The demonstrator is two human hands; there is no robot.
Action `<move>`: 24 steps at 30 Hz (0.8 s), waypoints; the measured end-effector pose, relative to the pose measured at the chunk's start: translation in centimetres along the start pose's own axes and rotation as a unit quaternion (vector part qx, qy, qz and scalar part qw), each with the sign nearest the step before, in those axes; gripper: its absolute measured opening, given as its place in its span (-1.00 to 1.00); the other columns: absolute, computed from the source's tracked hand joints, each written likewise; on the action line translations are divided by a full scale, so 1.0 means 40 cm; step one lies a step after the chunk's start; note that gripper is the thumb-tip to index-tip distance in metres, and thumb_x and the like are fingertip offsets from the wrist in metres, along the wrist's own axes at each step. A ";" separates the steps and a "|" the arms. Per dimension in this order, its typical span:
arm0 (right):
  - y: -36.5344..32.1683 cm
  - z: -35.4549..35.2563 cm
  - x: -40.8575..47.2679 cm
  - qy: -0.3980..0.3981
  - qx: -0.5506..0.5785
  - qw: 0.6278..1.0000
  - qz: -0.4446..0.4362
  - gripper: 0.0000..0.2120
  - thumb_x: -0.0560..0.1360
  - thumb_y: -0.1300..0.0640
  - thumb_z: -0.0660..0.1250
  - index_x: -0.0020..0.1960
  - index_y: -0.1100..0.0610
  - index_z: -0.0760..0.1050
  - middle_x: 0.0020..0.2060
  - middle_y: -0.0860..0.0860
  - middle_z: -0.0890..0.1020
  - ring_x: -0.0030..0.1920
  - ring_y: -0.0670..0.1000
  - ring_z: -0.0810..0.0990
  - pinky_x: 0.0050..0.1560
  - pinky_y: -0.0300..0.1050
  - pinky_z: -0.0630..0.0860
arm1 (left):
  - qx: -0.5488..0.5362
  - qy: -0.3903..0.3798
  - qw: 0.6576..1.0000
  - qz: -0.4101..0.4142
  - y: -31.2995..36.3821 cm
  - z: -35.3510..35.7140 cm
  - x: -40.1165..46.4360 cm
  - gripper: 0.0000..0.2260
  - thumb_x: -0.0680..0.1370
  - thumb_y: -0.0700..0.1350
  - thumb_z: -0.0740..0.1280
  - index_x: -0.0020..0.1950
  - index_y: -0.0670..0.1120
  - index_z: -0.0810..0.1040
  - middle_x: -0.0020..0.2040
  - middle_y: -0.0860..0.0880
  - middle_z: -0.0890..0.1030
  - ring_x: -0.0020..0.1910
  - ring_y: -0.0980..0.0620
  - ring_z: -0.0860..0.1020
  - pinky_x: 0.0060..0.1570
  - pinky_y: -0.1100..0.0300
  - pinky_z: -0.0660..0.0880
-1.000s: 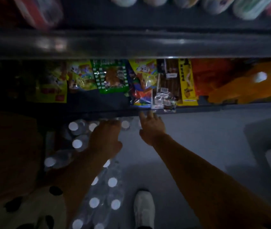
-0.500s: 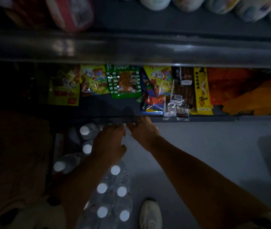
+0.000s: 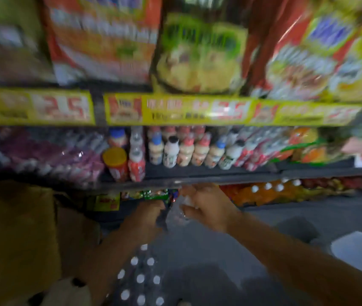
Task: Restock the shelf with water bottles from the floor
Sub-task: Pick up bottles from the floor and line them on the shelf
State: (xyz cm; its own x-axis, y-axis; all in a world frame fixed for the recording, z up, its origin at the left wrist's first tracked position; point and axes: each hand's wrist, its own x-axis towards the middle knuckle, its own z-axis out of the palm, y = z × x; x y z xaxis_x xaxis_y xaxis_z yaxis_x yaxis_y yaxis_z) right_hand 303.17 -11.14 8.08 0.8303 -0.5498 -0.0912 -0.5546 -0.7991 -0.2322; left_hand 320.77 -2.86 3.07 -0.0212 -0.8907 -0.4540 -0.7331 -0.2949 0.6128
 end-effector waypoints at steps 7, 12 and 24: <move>-0.221 -0.654 -0.155 0.109 0.034 0.993 0.042 -0.81 0.47 -0.01 0.35 -0.09 0.06 0.39 -0.27 0.06 0.50 -0.17 0.16 0.54 -0.25 -0.03 0.43 | 0.027 0.049 0.989 0.140 0.343 -0.345 -0.299 -0.46 0.40 -0.08 0.51 0.30 -0.17 0.42 0.24 -0.08 0.49 0.19 0.00 0.48 0.12 0.15 0.45; -0.376 -0.979 -0.224 0.175 0.007 0.983 0.048 -0.76 0.45 0.00 0.40 -0.20 0.06 0.36 -0.32 -0.03 0.44 -0.26 0.01 0.39 -0.28 -0.08 0.30 | -0.035 0.021 0.970 0.240 0.543 -0.514 -0.488 -0.39 0.35 -0.05 0.57 0.29 0.17 0.35 0.17 0.30 0.46 0.14 0.29 0.46 0.02 0.48 0.39; -0.557 -1.347 -0.323 0.284 0.040 0.958 0.024 -0.77 0.52 0.06 0.32 -0.16 0.22 0.48 -0.33 -0.01 0.51 -0.36 -0.12 0.42 -0.37 -0.21 0.33 | -0.069 0.165 0.921 0.346 0.758 -0.730 -0.754 -0.69 0.27 -0.19 0.60 -0.11 0.04 0.58 -0.21 0.17 0.67 -0.22 0.32 0.58 -0.16 0.36 0.50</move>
State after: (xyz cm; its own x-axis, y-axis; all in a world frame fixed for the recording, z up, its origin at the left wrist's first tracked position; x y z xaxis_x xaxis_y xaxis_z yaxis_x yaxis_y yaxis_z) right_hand 301.85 0.64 66.59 0.6280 -0.6468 0.4327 -0.5663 -0.7612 -0.3158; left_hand 319.04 4.96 54.23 -0.2265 -0.9318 0.2835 -0.5283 0.3621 0.7680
